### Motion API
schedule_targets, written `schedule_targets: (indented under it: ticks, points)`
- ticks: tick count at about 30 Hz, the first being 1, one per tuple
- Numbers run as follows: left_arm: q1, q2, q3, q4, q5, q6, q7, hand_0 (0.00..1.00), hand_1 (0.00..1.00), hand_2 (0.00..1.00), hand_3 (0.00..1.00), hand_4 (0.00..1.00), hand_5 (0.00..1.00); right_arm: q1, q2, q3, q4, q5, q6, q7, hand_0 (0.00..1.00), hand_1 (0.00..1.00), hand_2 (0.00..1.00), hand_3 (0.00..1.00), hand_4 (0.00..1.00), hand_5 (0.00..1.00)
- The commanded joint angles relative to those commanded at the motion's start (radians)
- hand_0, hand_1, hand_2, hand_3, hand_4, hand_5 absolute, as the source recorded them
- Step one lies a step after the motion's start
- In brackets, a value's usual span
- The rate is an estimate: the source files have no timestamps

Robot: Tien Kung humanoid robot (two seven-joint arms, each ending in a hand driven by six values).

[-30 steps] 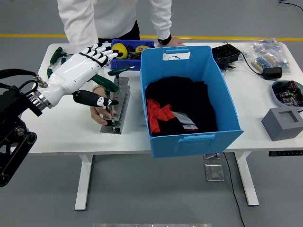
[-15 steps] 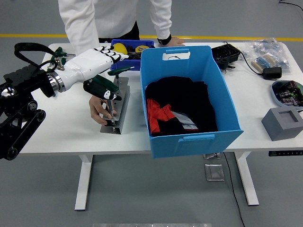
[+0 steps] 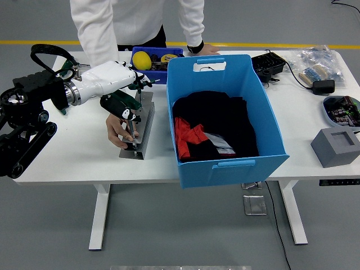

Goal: Lift tool from toolbox,place it in box,lift tool from toolbox,place it in box

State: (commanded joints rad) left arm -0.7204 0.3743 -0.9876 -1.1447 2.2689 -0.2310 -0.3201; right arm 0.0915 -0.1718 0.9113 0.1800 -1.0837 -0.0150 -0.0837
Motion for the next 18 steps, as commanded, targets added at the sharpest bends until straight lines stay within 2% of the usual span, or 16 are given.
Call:
schedule_targets:
  ticks: [3, 4, 9, 10, 15, 16, 18]
  points:
    - [0.003, -0.009, -0.010, 0.016, 0.000, -0.003, 0.004, 0.715, 0.567, 0.576, 0.728, 0.998, 0.483, 0.000, 0.000, 0.000, 0.000, 0.000, 0.000, 0.000, 0.688, 0.689, 0.782, 0.659, 0.889, 0.737]
    - [0.003, -0.011, -0.011, 0.020, 0.000, -0.004, 0.005, 0.584, 0.464, 0.487, 0.706, 0.998, 0.483, 0.000, 0.000, 0.000, 0.000, 0.001, 0.000, 0.001, 0.688, 0.690, 0.782, 0.659, 0.890, 0.735]
    - [-0.005, -0.016, -0.004, 0.040, 0.000, -0.002, 0.005, 0.584, 0.464, 0.487, 0.706, 0.998, 0.483, 0.001, 0.000, -0.001, 0.000, 0.002, -0.001, 0.001, 0.688, 0.690, 0.782, 0.659, 0.890, 0.735]
    - [-0.006, -0.018, -0.005, 0.044, 0.000, -0.001, 0.005, 0.482, 0.392, 0.395, 0.647, 0.998, 0.483, 0.001, 0.000, -0.002, 0.000, 0.003, -0.001, 0.001, 0.689, 0.690, 0.782, 0.658, 0.891, 0.735]
    - [-0.014, -0.027, -0.013, 0.070, 0.000, -0.004, 0.007, 0.482, 0.392, 0.395, 0.647, 0.998, 0.483, 0.002, -0.001, -0.002, 0.000, 0.003, -0.001, 0.002, 0.689, 0.690, 0.782, 0.658, 0.891, 0.735]
    - [-0.016, -0.028, -0.013, 0.076, 0.000, -0.006, 0.007, 0.467, 0.372, 0.374, 0.586, 0.998, 0.480, 0.002, -0.001, -0.002, 0.000, 0.003, -0.002, 0.002, 0.690, 0.690, 0.782, 0.659, 0.892, 0.734]
    - [-0.021, -0.028, -0.011, 0.086, 0.000, -0.006, 0.008, 0.467, 0.372, 0.374, 0.586, 0.998, 0.480, 0.003, -0.001, -0.002, 0.000, 0.004, -0.002, 0.002, 0.690, 0.690, 0.782, 0.659, 0.892, 0.734]
